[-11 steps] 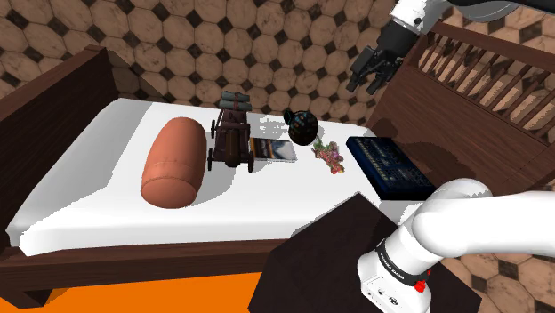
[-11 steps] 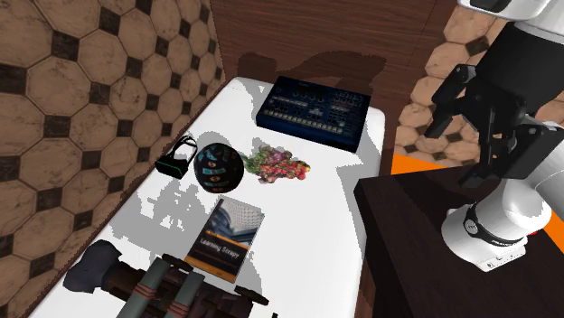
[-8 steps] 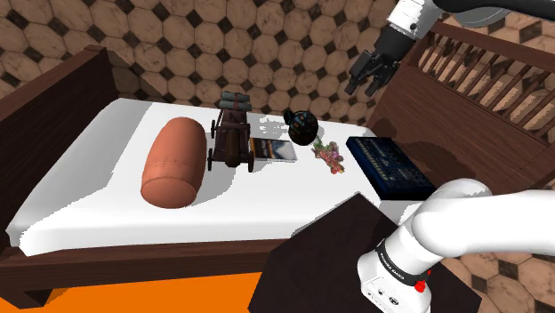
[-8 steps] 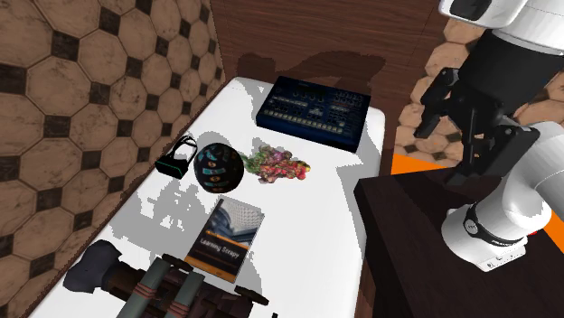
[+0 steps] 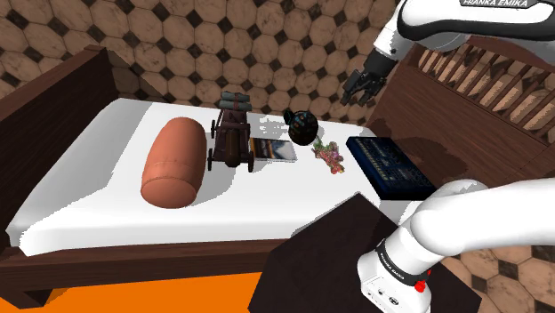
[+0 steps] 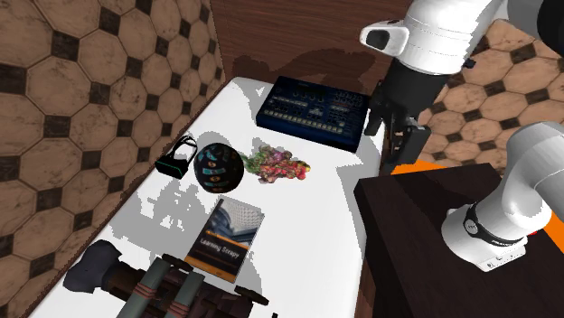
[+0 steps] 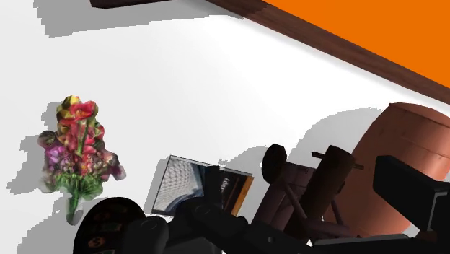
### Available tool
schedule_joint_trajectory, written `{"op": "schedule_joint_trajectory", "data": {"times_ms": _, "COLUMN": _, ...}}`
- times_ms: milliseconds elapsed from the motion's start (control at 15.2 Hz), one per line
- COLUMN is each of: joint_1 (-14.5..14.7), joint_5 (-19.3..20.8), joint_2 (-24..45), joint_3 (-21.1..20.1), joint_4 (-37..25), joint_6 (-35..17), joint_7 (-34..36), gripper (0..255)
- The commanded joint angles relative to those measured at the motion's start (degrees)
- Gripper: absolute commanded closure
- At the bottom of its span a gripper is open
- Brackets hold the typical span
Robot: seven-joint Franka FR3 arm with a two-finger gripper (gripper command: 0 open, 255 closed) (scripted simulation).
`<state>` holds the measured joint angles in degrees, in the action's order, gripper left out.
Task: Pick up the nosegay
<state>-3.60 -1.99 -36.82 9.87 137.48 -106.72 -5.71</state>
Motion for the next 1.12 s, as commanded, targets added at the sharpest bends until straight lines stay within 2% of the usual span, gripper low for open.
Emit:
{"op": "schedule_joint_trajectory", "data": {"times_ms": 0, "joint_1": -0.38, "joint_5": 0.5, "joint_2": 2.8, "joint_3": 1.81, "joint_4": 0.17, "joint_6": -2.56, "joint_7": -2.13, "gripper": 0}}
{"op": "schedule_joint_trajectory", "data": {"times_ms": 594, "joint_1": -1.02, "joint_5": -0.34, "joint_2": 18.73, "joint_3": 9.87, "joint_4": -3.15, "joint_6": -12.79, "joint_7": -12.23, "gripper": 0}}
{"op": "schedule_joint_trajectory", "data": {"times_ms": 1056, "joint_1": -1.51, "joint_5": -5.82, "joint_2": 33.76, "joint_3": 14.98, "joint_4": -9.74, "joint_6": -18.34, "joint_7": -21.81, "gripper": 0}}
